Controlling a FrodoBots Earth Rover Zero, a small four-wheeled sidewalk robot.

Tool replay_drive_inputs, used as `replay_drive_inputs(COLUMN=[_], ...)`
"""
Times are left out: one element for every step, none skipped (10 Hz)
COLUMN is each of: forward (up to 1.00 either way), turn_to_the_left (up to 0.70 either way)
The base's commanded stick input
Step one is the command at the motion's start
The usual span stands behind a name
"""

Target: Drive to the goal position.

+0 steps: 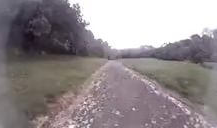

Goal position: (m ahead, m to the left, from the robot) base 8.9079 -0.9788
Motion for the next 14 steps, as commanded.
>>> replay_drive_inputs(forward=[0.85, 0.85, 0.85, 0.85, 0.85, 0.85, 0.85, 0.85, 0.85, 0.85, 0.85, 0.85, 0.85, 0.85], turn_to_the_left=[0.0, -0.03, -0.1, -0.33, -0.34, -0.34, -0.34, -0.24, -0.02, 0.0, 0.0, 0.0, 0.0, 0.0])
